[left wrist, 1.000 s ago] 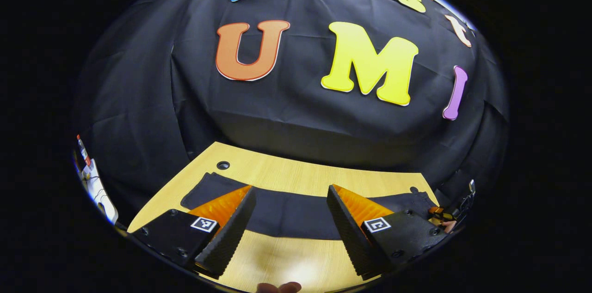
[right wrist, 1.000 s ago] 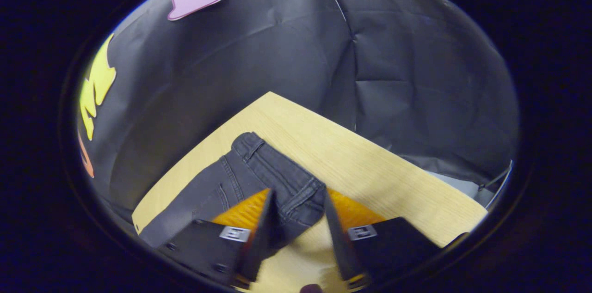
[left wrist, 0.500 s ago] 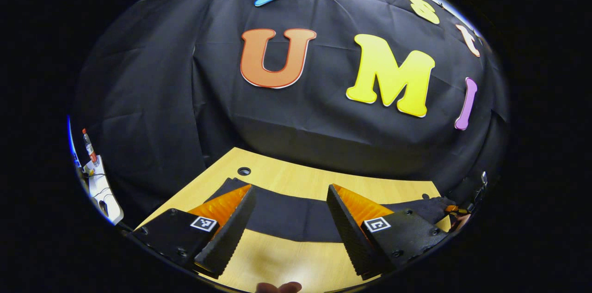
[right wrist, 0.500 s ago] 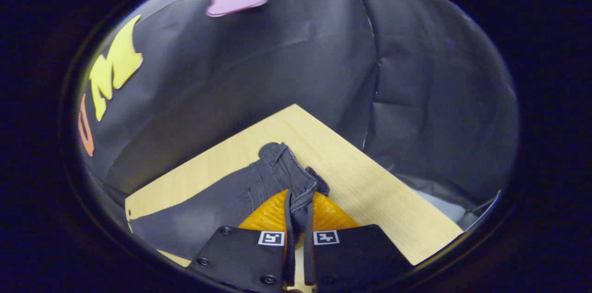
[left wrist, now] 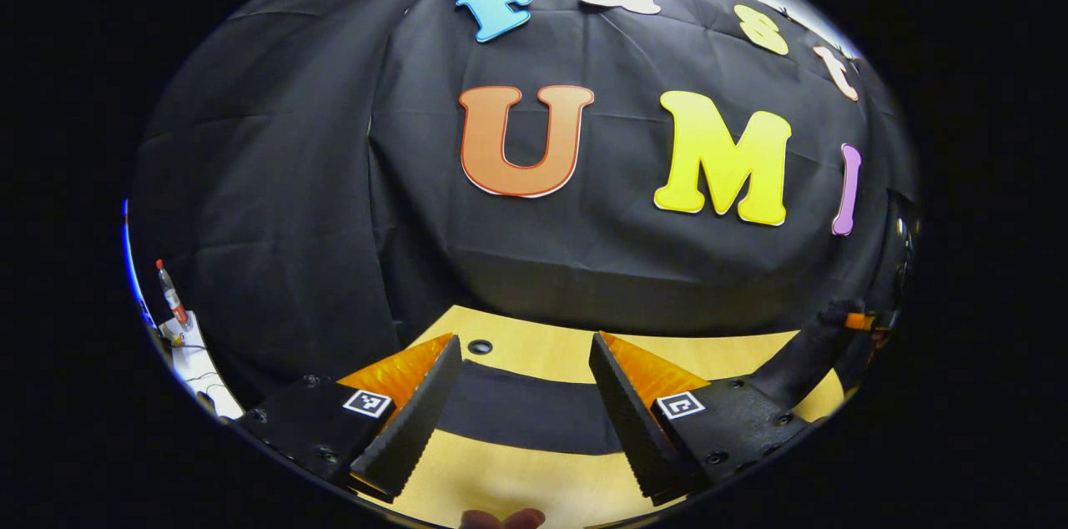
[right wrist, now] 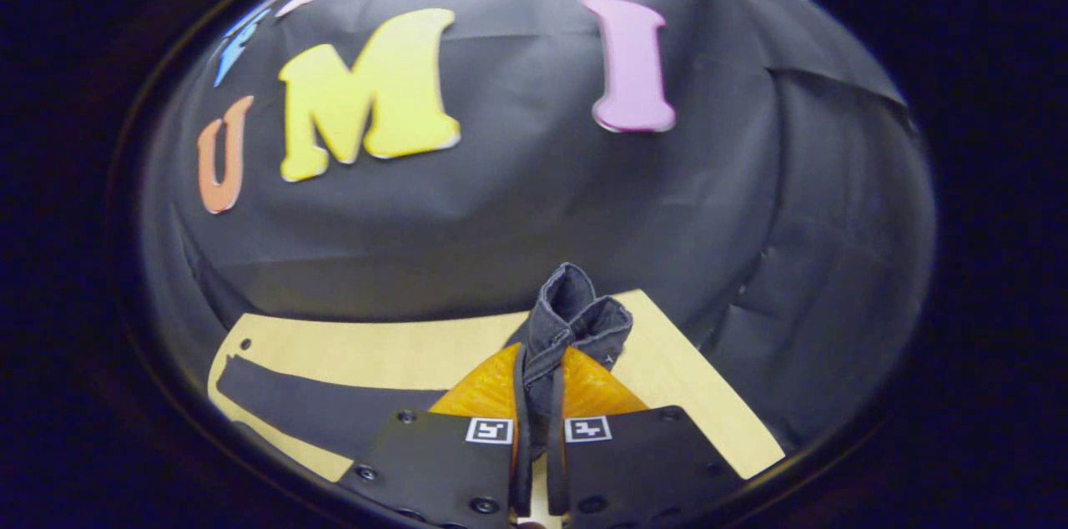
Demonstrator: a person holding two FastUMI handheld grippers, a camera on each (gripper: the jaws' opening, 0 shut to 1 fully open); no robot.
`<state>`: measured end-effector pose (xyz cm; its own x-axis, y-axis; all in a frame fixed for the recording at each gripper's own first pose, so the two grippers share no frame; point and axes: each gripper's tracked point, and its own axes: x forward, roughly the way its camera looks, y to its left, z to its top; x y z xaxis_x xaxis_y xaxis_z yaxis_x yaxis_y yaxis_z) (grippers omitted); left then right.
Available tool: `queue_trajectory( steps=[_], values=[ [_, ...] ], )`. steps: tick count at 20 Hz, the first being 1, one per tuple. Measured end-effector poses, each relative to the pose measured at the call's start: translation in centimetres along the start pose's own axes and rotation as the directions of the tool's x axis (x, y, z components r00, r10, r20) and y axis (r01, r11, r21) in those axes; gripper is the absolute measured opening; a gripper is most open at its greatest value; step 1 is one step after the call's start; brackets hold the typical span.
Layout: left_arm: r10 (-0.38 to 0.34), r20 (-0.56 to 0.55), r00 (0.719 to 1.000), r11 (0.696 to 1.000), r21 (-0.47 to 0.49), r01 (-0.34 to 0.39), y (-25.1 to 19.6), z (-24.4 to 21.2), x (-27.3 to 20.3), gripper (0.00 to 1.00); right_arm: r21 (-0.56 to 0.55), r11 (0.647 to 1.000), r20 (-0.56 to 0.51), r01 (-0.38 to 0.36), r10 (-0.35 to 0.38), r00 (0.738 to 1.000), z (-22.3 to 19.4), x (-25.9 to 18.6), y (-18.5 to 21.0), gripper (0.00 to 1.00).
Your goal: Grasp the waist and the cuffs of the jeans and fold them to make the two legs overlap; first hold the waist and fold one-third of the jeans toward the cuffs, then hold the cuffs and fold the remaining one-third in the same direction to finish folding.
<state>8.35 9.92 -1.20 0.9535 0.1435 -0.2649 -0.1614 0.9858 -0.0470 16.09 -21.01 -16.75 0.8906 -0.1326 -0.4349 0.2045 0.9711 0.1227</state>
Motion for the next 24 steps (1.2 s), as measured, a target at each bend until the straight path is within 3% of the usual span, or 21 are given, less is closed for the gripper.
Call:
queue_trajectory(
  steps=[1,5,8,12,17,20,22,24],
  values=[
    [-0.006,0.011,1.0,1.0,0.022,0.005,0.5,0.0,0.0,0.99,-0.01,0.999,0.006,-0.034,0.034,0.999,0.5,-1.1,1.8,0.04],
    [-0.035,0.06,0.998,0.998,0.056,0.031,2.1,0.7,-0.1,0.99,-0.071,0.984,-0.011,-0.162,0.162,0.987,0.3,-3.2,11.2,0.08],
    [-0.056,0.067,0.996,0.998,0.021,0.055,3.0,0.0,-0.6,0.99,-0.152,0.964,-0.055,-0.22,0.215,0.975,-3.9,-2.7,19.0,0.08],
    [-0.029,0.027,0.999,0.999,-0.022,0.03,5.5,-2.5,-1.2,0.99,-0.269,0.924,-0.132,-0.272,0.244,0.961,-11.9,-0.8,26.2,0.08],
    [0.041,-0.003,0.999,0.995,-0.086,-0.041,9.5,-4.6,-1.6,0.99,-0.401,0.869,-0.232,-0.29,0.209,0.95,-20.9,2.2,30.4,0.08],
    [0.058,-0.036,0.998,0.988,-0.14,-0.062,11.1,-6.2,-1.7,0.99,-0.46,0.837,-0.274,-0.298,0.185,0.944,-23.8,2.2,30.9,0.08],
    [0.061,-0.054,0.997,0.983,-0.168,-0.07,11.9,-7.0,-1.7,0.99,-0.462,0.822,-0.33,-0.332,0.188,0.925,-25.7,2.1,31.0,0.06],
    [0.068,-0.068,0.995,0.98,-0.183,-0.079,12.6,-7.6,-1.6,0.99,-0.458,0.815,-0.358,-0.356,0.197,0.913,-26.3,2.2,31.1,0.18]
  ],
)
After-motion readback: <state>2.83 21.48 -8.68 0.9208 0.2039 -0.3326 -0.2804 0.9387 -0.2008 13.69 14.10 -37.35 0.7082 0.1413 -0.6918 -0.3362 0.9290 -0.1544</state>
